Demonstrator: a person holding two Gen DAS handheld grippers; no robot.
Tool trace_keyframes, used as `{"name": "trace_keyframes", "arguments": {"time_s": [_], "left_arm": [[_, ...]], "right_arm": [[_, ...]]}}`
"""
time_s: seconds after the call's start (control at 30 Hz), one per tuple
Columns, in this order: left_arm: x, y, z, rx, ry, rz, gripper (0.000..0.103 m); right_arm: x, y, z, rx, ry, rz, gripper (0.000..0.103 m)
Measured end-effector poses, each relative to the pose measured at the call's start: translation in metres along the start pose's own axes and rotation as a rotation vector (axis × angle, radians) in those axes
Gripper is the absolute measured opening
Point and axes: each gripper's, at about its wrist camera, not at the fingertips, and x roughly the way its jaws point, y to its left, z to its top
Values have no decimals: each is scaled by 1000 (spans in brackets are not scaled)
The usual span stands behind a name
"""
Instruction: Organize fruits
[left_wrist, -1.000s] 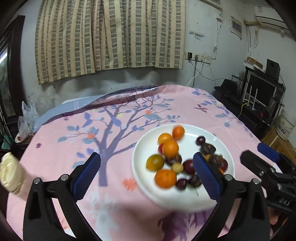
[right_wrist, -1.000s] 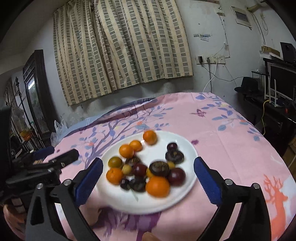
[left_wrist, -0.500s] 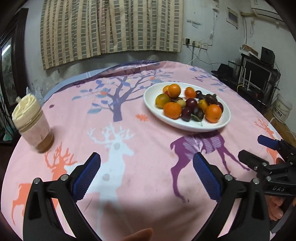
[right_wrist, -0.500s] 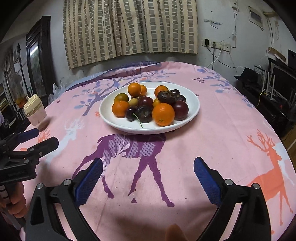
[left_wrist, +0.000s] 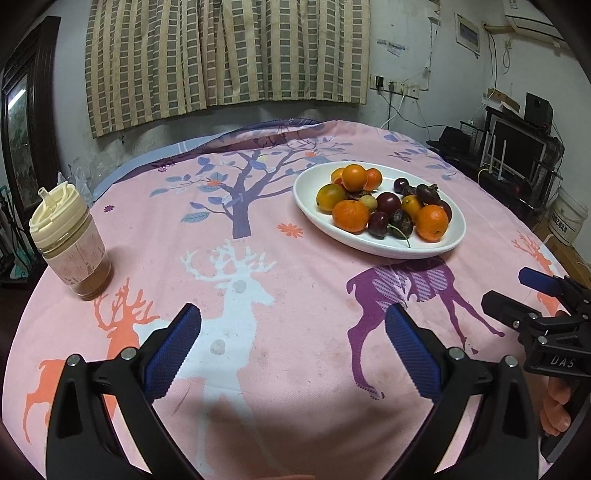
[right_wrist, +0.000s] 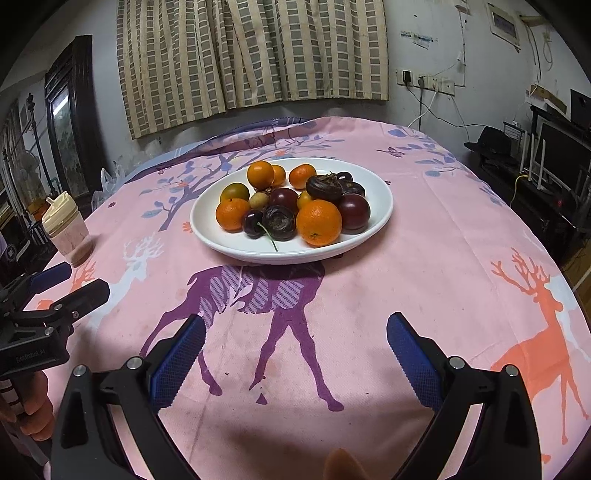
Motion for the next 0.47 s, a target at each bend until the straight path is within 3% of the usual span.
{"name": "trace_keyframes", "arguments": {"time_s": [0.47], "left_arm": [[3, -2, -2, 8, 10, 14, 98]], "right_arm": [[0, 0, 0, 0, 1, 0, 99]]}}
